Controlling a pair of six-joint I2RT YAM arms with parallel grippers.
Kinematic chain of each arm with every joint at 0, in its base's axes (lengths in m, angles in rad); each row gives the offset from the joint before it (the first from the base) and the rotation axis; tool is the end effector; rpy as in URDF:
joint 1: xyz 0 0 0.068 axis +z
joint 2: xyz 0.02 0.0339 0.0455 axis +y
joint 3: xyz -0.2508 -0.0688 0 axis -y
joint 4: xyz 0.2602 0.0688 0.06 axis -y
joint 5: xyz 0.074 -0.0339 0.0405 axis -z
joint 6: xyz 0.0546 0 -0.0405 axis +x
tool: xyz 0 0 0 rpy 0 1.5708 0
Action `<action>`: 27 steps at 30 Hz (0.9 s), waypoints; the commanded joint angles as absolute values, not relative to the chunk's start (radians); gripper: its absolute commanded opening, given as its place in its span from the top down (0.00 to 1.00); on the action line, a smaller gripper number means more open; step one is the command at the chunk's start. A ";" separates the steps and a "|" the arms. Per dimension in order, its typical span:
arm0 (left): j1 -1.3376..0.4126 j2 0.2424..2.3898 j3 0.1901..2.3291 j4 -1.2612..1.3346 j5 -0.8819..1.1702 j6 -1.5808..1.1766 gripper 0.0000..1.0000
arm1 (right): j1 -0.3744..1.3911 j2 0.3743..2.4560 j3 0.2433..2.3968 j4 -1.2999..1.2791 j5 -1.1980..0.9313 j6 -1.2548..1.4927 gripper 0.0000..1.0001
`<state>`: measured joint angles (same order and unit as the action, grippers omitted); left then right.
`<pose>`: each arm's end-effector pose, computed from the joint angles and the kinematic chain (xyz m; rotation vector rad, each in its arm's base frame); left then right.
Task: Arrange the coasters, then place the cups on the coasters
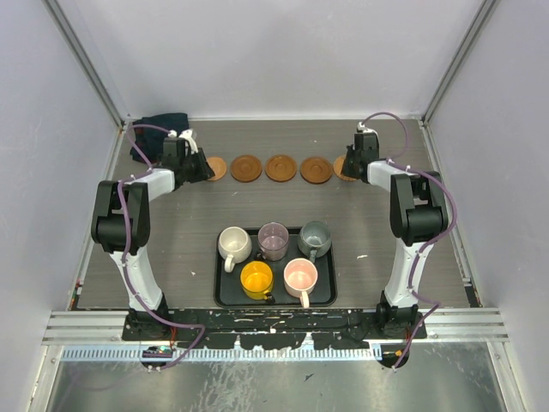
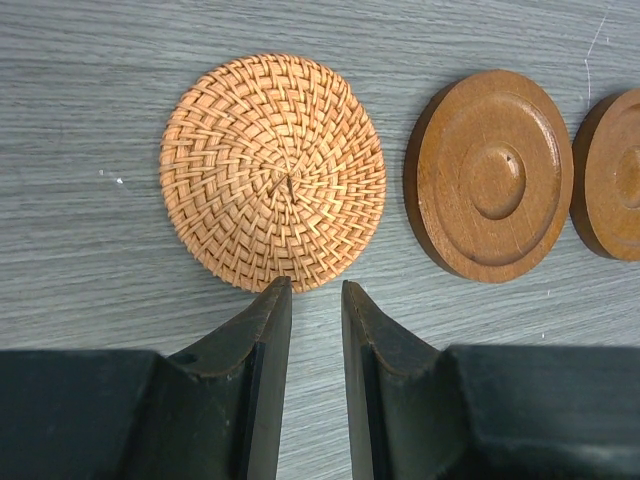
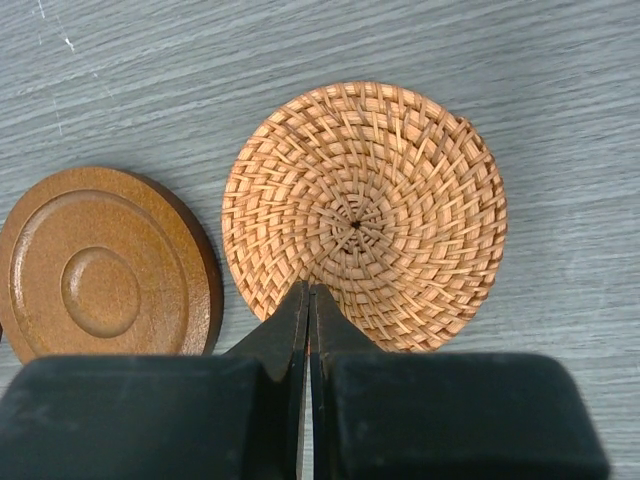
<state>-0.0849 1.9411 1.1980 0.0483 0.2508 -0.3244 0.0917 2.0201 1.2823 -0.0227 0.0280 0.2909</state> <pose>0.4377 -0.0509 0.1342 -0.1390 2.2844 -0.4994 0.4532 0.0401 0.1202 0.2463 2.3233 0.1584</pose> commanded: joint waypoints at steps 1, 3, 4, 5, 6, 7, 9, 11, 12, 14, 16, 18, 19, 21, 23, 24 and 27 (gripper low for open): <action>-0.081 1.908 1.216 0.086 0.266 -0.310 0.72 | 0.072 1.989 1.254 -0.038 0.089 0.306 0.97; -0.082 1.910 1.216 0.086 0.266 -0.310 0.72 | 0.068 1.987 1.250 -0.039 0.090 0.308 0.97; -0.081 1.910 1.216 0.086 0.266 -0.310 0.72 | 0.068 1.985 1.251 -0.040 0.096 0.309 0.98; -0.081 1.910 1.216 0.087 0.266 -0.311 0.72 | 0.066 1.984 1.251 -0.043 0.102 0.311 0.98; -0.081 1.910 1.216 0.086 0.265 -0.312 0.72 | 0.066 1.983 1.250 -0.044 0.104 0.312 0.98; -0.081 1.911 1.216 0.086 0.264 -0.312 0.72 | 0.065 1.981 1.249 -0.044 0.105 0.315 0.98; -0.082 1.911 1.216 0.085 0.263 -0.312 0.72 | 0.064 1.977 1.246 -0.045 0.106 0.320 0.98; -0.081 1.911 1.215 0.084 0.262 -0.310 0.72 | 0.064 1.973 1.242 -0.047 0.105 0.326 0.98; -0.082 1.910 1.214 0.083 0.261 -0.311 0.72 | 0.064 1.969 1.239 -0.046 0.102 0.328 0.98; -0.081 1.910 1.214 0.083 0.259 -0.311 0.72 | 0.064 1.965 1.235 -0.046 0.095 0.333 0.98; -0.081 1.910 1.215 0.083 0.259 -0.314 0.72 | 0.064 1.962 1.232 -0.040 0.079 0.330 0.98; -0.081 1.910 1.215 0.084 0.255 -0.313 0.72 | 0.064 1.959 1.229 -0.031 0.059 0.317 0.98; -0.081 1.912 1.217 0.084 0.253 -0.313 0.72 | 0.064 1.957 1.231 -0.026 0.048 0.308 0.98; -0.081 1.914 1.219 0.083 0.248 -0.313 0.72 | 0.064 1.950 1.236 -0.016 0.030 0.291 0.97; -0.081 1.913 1.219 0.083 0.247 -0.316 0.72 | 0.065 1.936 1.243 0.001 0.013 0.274 0.95; -0.081 1.914 1.220 0.081 0.246 -0.316 0.72 | 0.065 1.927 1.248 0.009 0.003 0.266 0.94; -0.081 1.926 1.228 0.073 0.246 -0.315 0.72 | 0.064 1.895 1.262 0.036 -0.024 0.253 0.92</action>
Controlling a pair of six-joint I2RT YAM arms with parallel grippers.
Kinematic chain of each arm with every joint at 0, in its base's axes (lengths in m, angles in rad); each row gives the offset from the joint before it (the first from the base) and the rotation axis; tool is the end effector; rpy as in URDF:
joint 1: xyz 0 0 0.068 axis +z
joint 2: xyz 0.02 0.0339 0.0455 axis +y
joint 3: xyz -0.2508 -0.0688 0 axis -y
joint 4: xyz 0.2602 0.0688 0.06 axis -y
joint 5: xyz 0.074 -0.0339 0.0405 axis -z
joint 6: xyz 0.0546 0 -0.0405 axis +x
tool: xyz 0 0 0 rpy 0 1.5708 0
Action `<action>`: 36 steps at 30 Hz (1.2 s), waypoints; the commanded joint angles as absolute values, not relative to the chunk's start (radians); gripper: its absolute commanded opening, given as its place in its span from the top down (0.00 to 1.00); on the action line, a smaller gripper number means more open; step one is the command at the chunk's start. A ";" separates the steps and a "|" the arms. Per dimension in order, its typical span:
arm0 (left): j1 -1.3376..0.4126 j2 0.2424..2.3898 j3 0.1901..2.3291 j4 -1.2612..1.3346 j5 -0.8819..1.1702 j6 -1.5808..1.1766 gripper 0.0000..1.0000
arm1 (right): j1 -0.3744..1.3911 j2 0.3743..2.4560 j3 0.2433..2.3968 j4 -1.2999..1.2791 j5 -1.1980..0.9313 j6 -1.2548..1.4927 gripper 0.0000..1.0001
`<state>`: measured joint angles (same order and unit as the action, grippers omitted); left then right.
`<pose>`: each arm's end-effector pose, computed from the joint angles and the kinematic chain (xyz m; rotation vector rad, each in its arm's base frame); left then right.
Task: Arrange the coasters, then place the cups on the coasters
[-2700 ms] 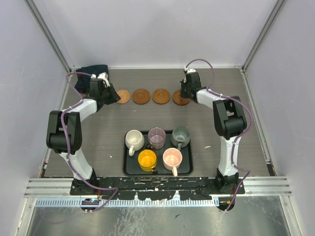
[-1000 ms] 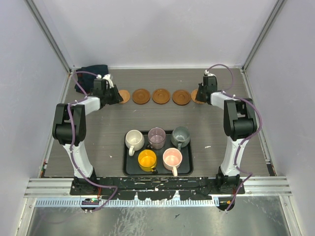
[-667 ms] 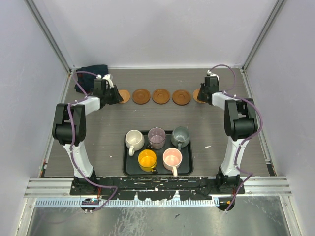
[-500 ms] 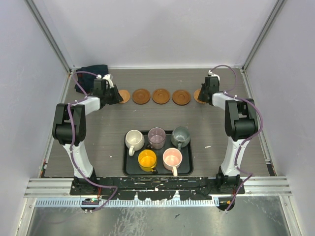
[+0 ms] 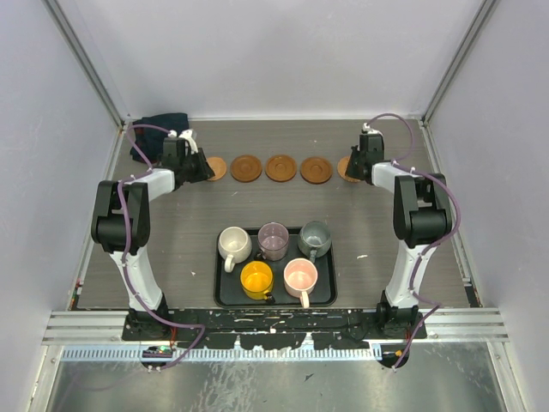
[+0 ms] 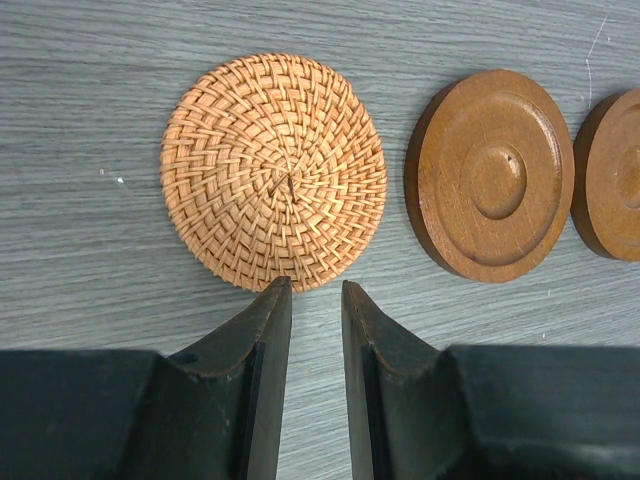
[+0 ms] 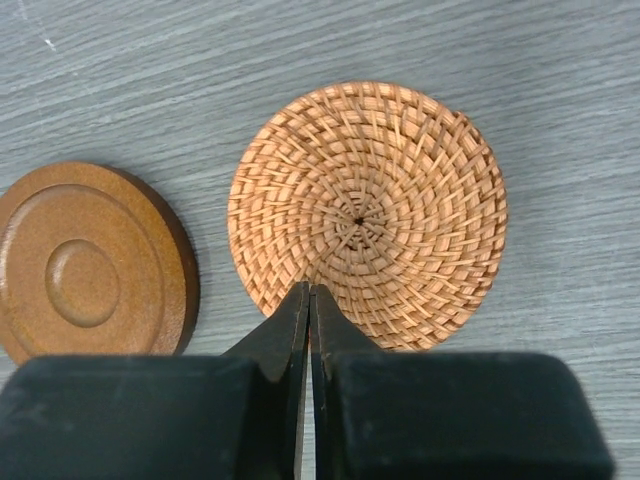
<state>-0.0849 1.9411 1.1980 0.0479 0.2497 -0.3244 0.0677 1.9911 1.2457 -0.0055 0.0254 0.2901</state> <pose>0.4377 -0.0508 0.1341 -0.1397 2.2848 -0.4982 0.4473 0.0289 0.1223 0.2709 2.3104 0.1508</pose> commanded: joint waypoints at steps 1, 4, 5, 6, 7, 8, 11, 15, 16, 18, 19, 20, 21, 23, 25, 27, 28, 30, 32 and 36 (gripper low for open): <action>-0.081 1.931 1.232 0.068 0.244 -0.314 0.72 | 0.064 1.884 1.264 0.047 -0.035 0.252 0.92; -0.081 1.942 1.243 0.060 0.244 -0.316 0.72 | 0.065 1.851 1.273 0.071 -0.065 0.245 0.89; -0.082 1.942 1.244 0.061 0.249 -0.319 0.72 | 0.065 1.842 1.276 0.073 -0.075 0.243 0.87; -0.081 1.939 1.244 0.062 0.251 -0.323 0.72 | 0.065 1.834 1.279 0.073 -0.086 0.243 0.86; -0.081 1.934 1.242 0.062 0.257 -0.326 0.72 | 0.065 1.827 1.278 0.071 -0.094 0.244 0.84; -0.081 1.925 1.235 0.063 0.259 -0.329 0.72 | 0.066 1.818 1.276 0.067 -0.103 0.247 0.82; -0.081 1.886 1.188 0.083 0.262 -0.337 0.72 | 0.065 1.781 1.246 0.053 -0.135 0.273 0.78; -0.081 1.812 1.113 0.083 0.283 -0.354 0.71 | 0.073 1.719 1.157 0.050 -0.177 0.313 0.77; -0.082 1.794 1.095 0.076 0.289 -0.359 0.71 | 0.078 1.700 1.118 0.051 -0.190 0.317 0.77; -0.086 1.751 1.053 0.061 0.285 -0.369 0.71 | 0.087 1.667 1.063 0.053 -0.220 0.323 0.78; -0.089 1.731 1.032 0.049 0.279 -0.375 0.71 | 0.094 1.652 1.040 0.051 -0.234 0.325 0.78; -0.095 1.711 1.012 0.039 0.275 -0.383 0.71 | 0.102 1.639 1.019 0.049 -0.245 0.325 0.78; -0.103 1.693 0.993 0.027 0.272 -0.389 0.71 | 0.111 1.624 1.000 0.048 -0.251 0.326 0.78; -0.127 1.652 0.953 0.006 0.260 -0.392 0.71 | 0.133 1.606 0.971 0.046 -0.261 0.323 0.79; -0.157 1.611 0.917 -0.030 0.216 -0.384 0.71 | 0.160 1.593 0.953 0.042 -0.261 0.317 0.79; -0.181 1.577 0.894 -0.076 0.177 -0.382 0.71 | 0.180 1.588 0.939 0.041 -0.262 0.315 0.80; -0.193 1.563 0.884 -0.098 0.163 -0.382 0.71 | 0.186 1.588 0.933 0.043 -0.265 0.316 0.81; -0.212 1.543 0.864 -0.137 0.139 -0.387 0.71 | 0.198 1.595 0.922 0.049 -0.271 0.318 0.81; -0.228 1.529 0.840 -0.162 0.120 -0.397 0.71 | 0.201 1.612 0.916 0.059 -0.290 0.324 0.82; -0.234 1.510 0.799 -0.184 0.105 -0.431 0.71 | 0.205 1.655 0.903 0.081 -0.332 0.341 0.83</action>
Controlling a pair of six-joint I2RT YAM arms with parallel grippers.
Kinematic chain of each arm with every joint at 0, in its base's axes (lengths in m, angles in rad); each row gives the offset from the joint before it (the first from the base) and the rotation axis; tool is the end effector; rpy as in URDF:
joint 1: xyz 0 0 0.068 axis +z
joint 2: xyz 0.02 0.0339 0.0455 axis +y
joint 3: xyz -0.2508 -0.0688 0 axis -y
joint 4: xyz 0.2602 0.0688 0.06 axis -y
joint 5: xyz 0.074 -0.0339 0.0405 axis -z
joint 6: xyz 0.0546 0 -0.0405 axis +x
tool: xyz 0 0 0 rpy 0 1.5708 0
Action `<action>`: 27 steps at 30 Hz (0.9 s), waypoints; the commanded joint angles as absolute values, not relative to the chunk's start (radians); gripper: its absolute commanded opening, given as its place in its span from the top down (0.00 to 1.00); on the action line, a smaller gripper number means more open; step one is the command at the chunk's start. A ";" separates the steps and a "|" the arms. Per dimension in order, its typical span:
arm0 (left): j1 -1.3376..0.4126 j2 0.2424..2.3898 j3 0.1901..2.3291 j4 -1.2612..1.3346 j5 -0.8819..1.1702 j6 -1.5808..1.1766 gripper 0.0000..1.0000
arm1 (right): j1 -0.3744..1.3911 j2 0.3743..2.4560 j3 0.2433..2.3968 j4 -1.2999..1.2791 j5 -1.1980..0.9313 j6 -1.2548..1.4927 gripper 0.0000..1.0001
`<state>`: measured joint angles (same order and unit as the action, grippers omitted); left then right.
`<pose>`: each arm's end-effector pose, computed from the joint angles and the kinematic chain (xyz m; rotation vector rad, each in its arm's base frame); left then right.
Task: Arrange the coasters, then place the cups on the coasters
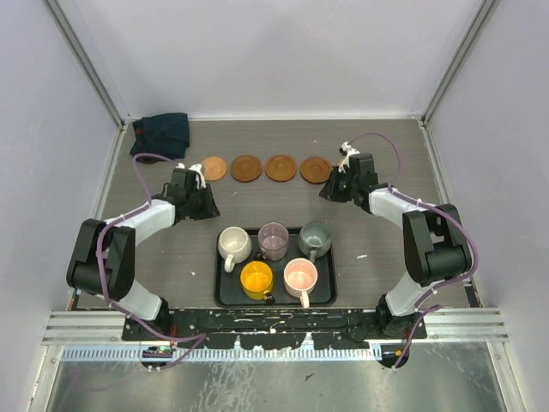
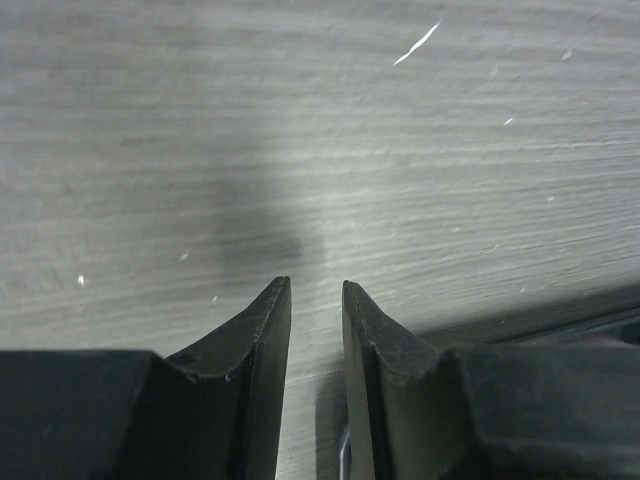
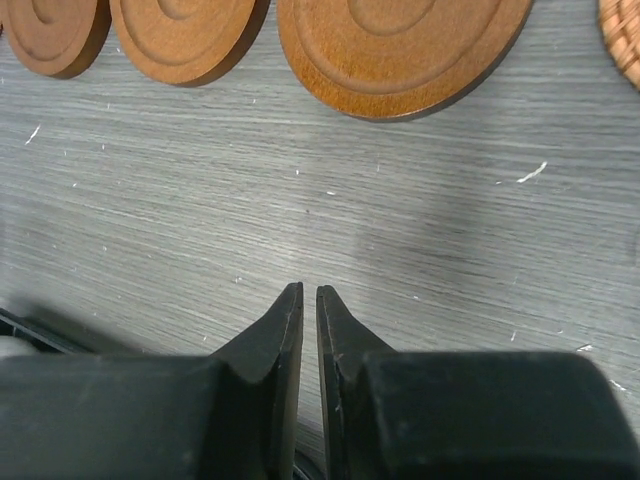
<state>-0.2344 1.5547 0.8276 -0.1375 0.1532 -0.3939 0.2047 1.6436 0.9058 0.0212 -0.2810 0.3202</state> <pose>0.3222 -0.0855 0.1388 -0.1275 2.4741 -0.4628 0.3558 0.0893 0.1499 -0.0152 2.3246 0.5908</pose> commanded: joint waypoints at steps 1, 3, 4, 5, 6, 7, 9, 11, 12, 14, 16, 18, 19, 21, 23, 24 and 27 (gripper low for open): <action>-0.234 1.509 0.792 -0.186 0.103 -0.436 0.71 | 0.207 1.665 0.900 0.085 -0.337 0.343 0.84; -0.235 1.507 0.785 -0.198 0.104 -0.443 0.71 | 0.212 1.681 0.895 0.086 -0.345 0.346 0.84; -0.235 1.507 0.783 -0.204 0.105 -0.443 0.71 | 0.213 1.687 0.891 0.087 -0.346 0.348 0.84; -0.236 1.508 0.781 -0.206 0.104 -0.444 0.71 | 0.217 1.690 0.885 0.090 -0.348 0.351 0.84; -0.236 1.509 0.780 -0.210 0.104 -0.444 0.71 | 0.220 1.694 0.879 0.094 -0.348 0.353 0.84; -0.237 1.512 0.779 -0.212 0.104 -0.445 0.71 | 0.224 1.695 0.871 0.098 -0.348 0.357 0.85; -0.237 1.520 0.780 -0.212 0.109 -0.446 0.71 | 0.231 1.697 0.851 0.107 -0.346 0.364 0.85; -0.240 1.529 0.781 -0.212 0.114 -0.449 0.71 | 0.236 1.694 0.831 0.111 -0.342 0.371 0.85; -0.242 1.535 0.782 -0.212 0.117 -0.451 0.71 | 0.240 1.691 0.821 0.113 -0.341 0.372 0.85; -0.248 1.545 0.782 -0.206 0.123 -0.452 0.71 | 0.245 1.684 0.801 0.113 -0.341 0.375 0.85; -0.253 1.551 0.779 -0.198 0.128 -0.456 0.71 | 0.249 1.675 0.781 0.113 -0.339 0.379 0.85; -0.259 1.556 0.777 -0.190 0.132 -0.457 0.71 | 0.254 1.664 0.759 0.116 -0.335 0.382 0.86; -0.262 1.558 0.777 -0.188 0.133 -0.458 0.71 | 0.257 1.656 0.749 0.118 -0.330 0.382 0.86; -0.268 1.562 0.781 -0.182 0.138 -0.459 0.71 | 0.262 1.642 0.733 0.115 -0.318 0.383 0.86; -0.277 1.566 0.783 -0.177 0.144 -0.461 0.71 | 0.262 1.628 0.721 0.109 -0.308 0.380 0.86; -0.280 1.567 0.784 -0.174 0.146 -0.462 0.71 | 0.263 1.621 0.715 0.105 -0.304 0.380 0.86; -0.288 1.571 0.787 -0.164 0.156 -0.468 0.71 | 0.265 1.599 0.695 0.095 -0.290 0.379 0.86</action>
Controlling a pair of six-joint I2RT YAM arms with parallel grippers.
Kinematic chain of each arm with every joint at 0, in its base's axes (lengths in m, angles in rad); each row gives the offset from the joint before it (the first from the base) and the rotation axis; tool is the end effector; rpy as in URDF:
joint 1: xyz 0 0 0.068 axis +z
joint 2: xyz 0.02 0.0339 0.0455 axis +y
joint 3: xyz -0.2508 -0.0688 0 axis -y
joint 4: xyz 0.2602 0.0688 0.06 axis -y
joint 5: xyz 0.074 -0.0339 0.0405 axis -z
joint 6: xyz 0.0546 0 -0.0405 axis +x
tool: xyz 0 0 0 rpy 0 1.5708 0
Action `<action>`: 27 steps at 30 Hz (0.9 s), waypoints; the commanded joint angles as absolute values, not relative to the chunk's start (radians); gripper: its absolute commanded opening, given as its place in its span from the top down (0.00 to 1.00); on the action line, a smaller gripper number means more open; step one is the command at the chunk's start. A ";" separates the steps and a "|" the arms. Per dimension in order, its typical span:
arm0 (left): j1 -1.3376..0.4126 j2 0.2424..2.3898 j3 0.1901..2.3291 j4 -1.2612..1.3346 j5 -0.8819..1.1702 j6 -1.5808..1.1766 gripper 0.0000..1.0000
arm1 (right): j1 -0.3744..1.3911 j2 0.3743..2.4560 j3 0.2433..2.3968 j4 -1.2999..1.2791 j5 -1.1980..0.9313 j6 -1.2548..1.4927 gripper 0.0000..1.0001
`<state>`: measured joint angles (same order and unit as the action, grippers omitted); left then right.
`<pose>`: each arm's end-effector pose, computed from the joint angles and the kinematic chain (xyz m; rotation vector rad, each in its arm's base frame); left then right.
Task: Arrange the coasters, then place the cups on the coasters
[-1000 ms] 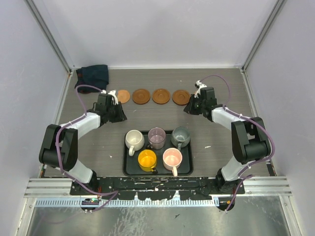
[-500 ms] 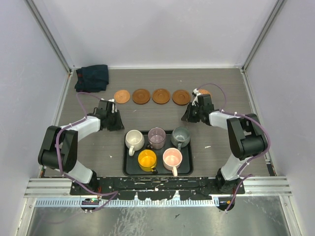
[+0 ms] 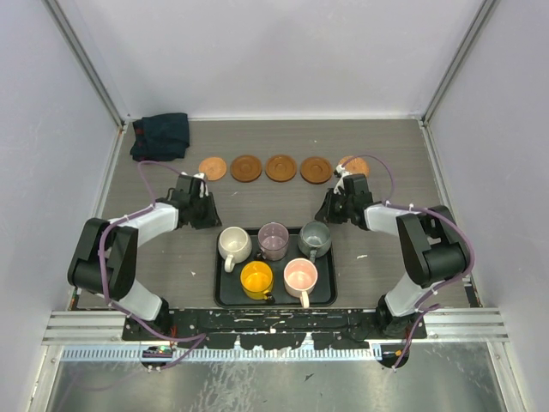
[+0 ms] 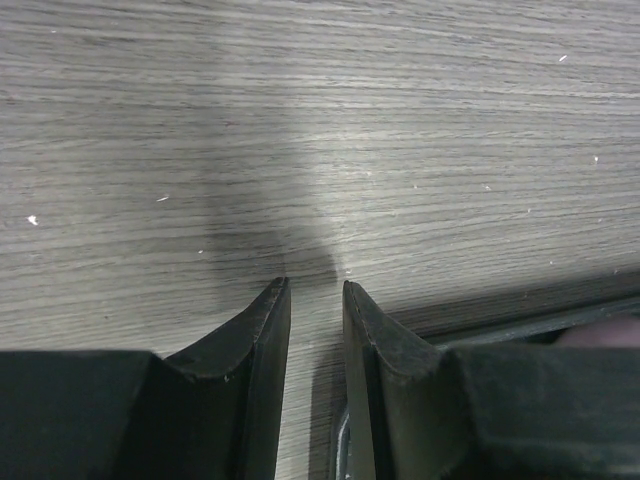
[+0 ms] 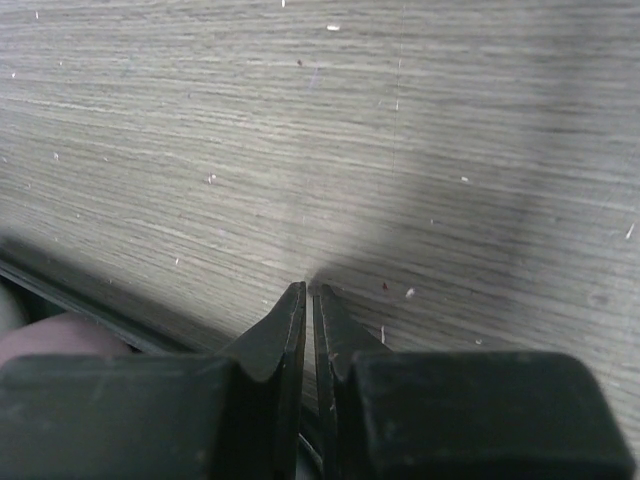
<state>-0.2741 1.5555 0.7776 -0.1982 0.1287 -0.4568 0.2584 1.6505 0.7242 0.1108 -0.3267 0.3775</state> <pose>0.3018 -0.0921 0.1183 -0.1858 2.5902 -0.4406 0.3150 0.1014 0.1000 -0.0140 2.4418 0.6836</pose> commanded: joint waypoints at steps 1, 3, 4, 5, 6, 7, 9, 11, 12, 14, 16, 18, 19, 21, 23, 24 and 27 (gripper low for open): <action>-0.291 1.572 0.788 -0.164 0.155 -0.469 0.71 | 0.265 1.593 0.689 0.093 -0.286 0.379 0.86; -0.295 1.572 0.788 -0.160 0.155 -0.469 0.71 | 0.264 1.580 0.681 0.093 -0.277 0.378 0.86; -0.296 1.573 0.790 -0.160 0.156 -0.469 0.71 | 0.264 1.576 0.679 0.091 -0.273 0.377 0.86; -0.297 1.575 0.791 -0.157 0.158 -0.468 0.71 | 0.265 1.574 0.677 0.088 -0.271 0.376 0.86; -0.296 1.577 0.791 -0.153 0.161 -0.469 0.71 | 0.265 1.574 0.679 0.087 -0.270 0.376 0.86; -0.297 1.578 0.791 -0.149 0.167 -0.469 0.71 | 0.265 1.574 0.679 0.086 -0.270 0.376 0.86; -0.299 1.582 0.792 -0.142 0.177 -0.472 0.71 | 0.265 1.575 0.681 0.084 -0.272 0.377 0.86; -0.303 1.585 0.794 -0.140 0.181 -0.475 0.71 | 0.265 1.575 0.680 0.084 -0.275 0.378 0.86; -0.304 1.584 0.794 -0.139 0.181 -0.476 0.71 | 0.265 1.575 0.678 0.084 -0.274 0.378 0.86; -0.309 1.580 0.794 -0.139 0.182 -0.476 0.71 | 0.265 1.573 0.676 0.083 -0.274 0.380 0.86; -0.309 1.574 0.794 -0.135 0.180 -0.473 0.71 | 0.265 1.562 0.675 0.080 -0.272 0.379 0.86; -0.309 1.567 0.793 -0.125 0.179 -0.471 0.71 | 0.265 1.548 0.677 0.070 -0.264 0.375 0.86; -0.310 1.566 0.795 -0.122 0.180 -0.471 0.71 | 0.265 1.539 0.678 0.065 -0.259 0.373 0.86; -0.310 1.571 0.801 -0.115 0.186 -0.472 0.71 | 0.265 1.517 0.686 0.054 -0.237 0.369 0.86; -0.311 1.577 0.814 -0.114 0.188 -0.470 0.71 | 0.265 1.495 0.702 0.044 -0.211 0.359 0.86; -0.309 1.578 0.822 -0.117 0.183 -0.467 0.71 | 0.265 1.485 0.717 0.035 -0.196 0.351 0.86; -0.310 1.558 0.855 -0.135 0.140 -0.455 0.71 | 0.264 1.452 0.779 0.009 -0.164 0.312 0.86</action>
<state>-0.3069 1.5791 0.7872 -0.1528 0.1684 -0.4641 0.2600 1.5272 0.6872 0.0189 -0.2306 0.3618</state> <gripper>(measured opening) 0.290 0.139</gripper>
